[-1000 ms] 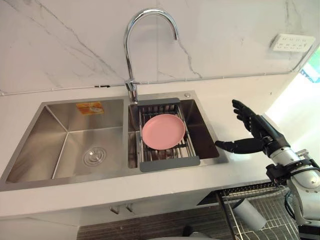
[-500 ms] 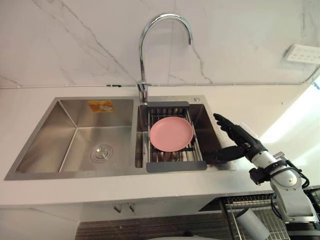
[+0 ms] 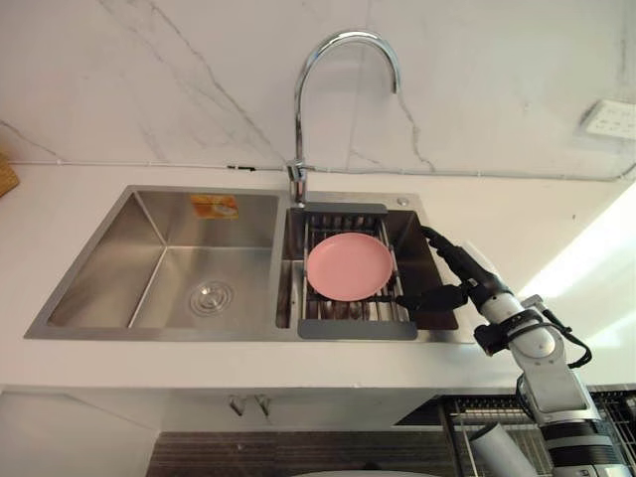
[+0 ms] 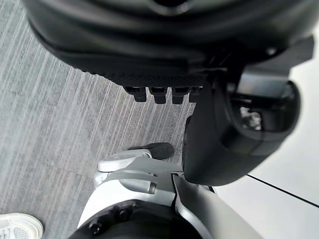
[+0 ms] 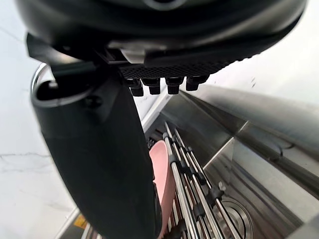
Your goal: Walk over to the sink, pick up the cup, carry it to the dishwasher, place the cup inside the dishwasher, then close the dishwasher door
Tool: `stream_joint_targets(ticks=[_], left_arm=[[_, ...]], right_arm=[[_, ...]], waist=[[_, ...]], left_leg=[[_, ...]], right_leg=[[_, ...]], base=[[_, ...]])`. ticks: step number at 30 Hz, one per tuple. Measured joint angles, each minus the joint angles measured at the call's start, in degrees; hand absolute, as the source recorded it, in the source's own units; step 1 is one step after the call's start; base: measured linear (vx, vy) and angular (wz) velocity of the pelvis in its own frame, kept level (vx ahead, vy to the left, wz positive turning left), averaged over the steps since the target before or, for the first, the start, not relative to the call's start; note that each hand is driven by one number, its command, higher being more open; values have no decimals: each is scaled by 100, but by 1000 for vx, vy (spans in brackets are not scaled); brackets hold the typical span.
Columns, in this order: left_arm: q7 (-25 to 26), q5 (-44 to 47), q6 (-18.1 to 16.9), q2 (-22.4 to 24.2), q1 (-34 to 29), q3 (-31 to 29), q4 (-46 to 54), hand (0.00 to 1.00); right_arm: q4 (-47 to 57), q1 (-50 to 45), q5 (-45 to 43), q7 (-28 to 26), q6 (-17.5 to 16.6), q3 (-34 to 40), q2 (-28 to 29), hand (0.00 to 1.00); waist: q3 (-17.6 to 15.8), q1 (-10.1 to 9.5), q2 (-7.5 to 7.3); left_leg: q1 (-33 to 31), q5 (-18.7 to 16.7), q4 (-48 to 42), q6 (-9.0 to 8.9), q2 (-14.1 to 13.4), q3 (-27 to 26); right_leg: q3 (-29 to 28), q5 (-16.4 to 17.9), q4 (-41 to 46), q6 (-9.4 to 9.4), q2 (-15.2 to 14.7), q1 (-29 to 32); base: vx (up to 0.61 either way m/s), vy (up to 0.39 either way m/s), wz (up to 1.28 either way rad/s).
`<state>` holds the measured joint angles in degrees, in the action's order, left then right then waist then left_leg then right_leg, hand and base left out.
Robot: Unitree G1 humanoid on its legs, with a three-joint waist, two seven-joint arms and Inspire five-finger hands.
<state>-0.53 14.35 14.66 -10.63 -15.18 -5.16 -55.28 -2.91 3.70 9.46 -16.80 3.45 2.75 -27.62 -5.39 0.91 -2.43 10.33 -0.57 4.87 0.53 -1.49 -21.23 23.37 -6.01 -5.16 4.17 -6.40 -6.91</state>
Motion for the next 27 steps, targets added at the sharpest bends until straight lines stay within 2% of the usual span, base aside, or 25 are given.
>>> stream_joint_targets(ticks=[10,19,27], left_arm=[[0,-105,-3,26,-54,-1,134,100],[0,-108,-13,26,-59,-2,224,100],[-1,-224,-12,1,-87,-14,355,100]], right_arm=[[-313,395,227,-77,87,-332,94,100],[-582,572,1121,-76,88,-358,111,100],[-1029,998,1841,-61,85,-781,108,100]], waist=[[-6,-36,-11],[-27,-147,-46],[-73,-175,-101]], left_leg=[[-43,18,2,9,29,94],[-68,26,2,20,49,152],[-86,43,3,39,61,190]], right_leg=[[84,0,0,0,-34,-8],[145,0,0,1,-52,-12],[183,-1,0,1,-61,-11]], base=[[-4,10,5],[0,8,3],[-1,5,1]])
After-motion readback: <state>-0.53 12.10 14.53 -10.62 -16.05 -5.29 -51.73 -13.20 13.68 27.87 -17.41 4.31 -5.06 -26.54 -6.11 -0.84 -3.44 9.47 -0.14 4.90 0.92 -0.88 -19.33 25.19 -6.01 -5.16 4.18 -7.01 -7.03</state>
